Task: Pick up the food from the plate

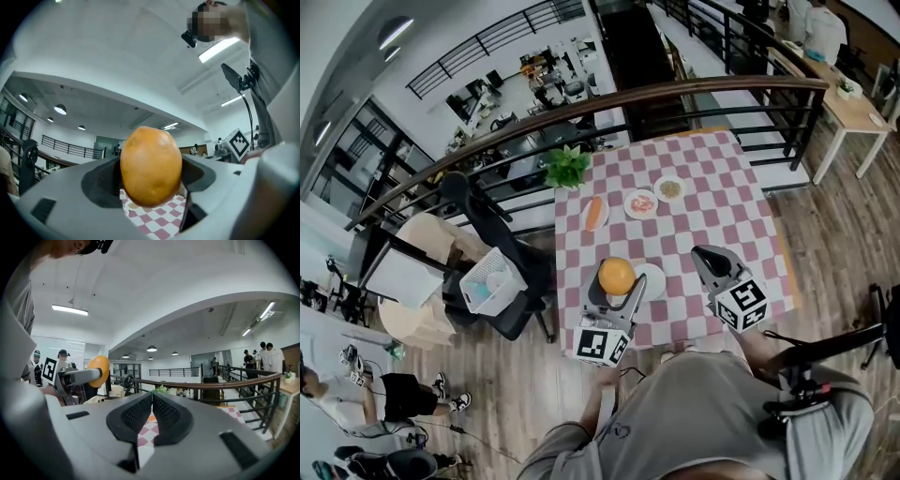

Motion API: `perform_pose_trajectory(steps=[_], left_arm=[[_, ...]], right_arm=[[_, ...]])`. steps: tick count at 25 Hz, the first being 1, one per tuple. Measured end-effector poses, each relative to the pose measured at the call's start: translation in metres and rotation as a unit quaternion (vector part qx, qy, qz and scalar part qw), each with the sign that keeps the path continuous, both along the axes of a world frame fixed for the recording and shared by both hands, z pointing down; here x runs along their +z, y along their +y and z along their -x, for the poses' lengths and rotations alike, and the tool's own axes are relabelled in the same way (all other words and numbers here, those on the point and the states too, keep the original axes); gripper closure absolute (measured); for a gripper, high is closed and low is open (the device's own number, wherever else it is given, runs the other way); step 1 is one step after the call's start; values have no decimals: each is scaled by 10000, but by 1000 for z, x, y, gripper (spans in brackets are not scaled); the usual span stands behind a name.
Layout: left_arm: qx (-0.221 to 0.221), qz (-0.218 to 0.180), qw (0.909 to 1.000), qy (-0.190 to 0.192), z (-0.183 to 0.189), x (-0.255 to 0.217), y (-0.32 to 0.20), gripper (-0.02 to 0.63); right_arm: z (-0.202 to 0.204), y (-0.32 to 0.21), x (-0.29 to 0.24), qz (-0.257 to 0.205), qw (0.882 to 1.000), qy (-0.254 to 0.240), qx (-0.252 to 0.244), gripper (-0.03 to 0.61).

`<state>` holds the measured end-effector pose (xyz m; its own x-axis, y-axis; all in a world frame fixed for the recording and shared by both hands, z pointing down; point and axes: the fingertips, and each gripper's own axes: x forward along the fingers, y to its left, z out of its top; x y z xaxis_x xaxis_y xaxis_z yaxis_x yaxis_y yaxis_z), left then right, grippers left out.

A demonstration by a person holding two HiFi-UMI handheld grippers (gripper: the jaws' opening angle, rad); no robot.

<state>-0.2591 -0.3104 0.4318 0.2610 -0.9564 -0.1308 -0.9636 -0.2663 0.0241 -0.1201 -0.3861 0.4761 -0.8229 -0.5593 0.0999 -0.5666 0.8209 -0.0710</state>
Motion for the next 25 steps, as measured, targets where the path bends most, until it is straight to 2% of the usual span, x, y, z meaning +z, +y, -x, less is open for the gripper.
perform_pose_trajectory(steps=[3, 5, 18, 25], left_arm=[[-269, -249, 9993, -55, 5, -20, 19, 252], [-290, -309, 9991, -70, 5, -21, 21, 252], [-160, -134, 9998, -27, -2, -8, 17, 252], [-90, -153, 9997, 137, -3, -8, 14, 252]], right_arm=[[4, 6, -16, -172, 9998, -123, -26, 561], [7, 9, -18, -238, 9996, -121, -79, 561], [9, 19, -13, -260, 9994, -118, -197, 561], [9, 21, -11, -336, 9993, -34, -184, 561]])
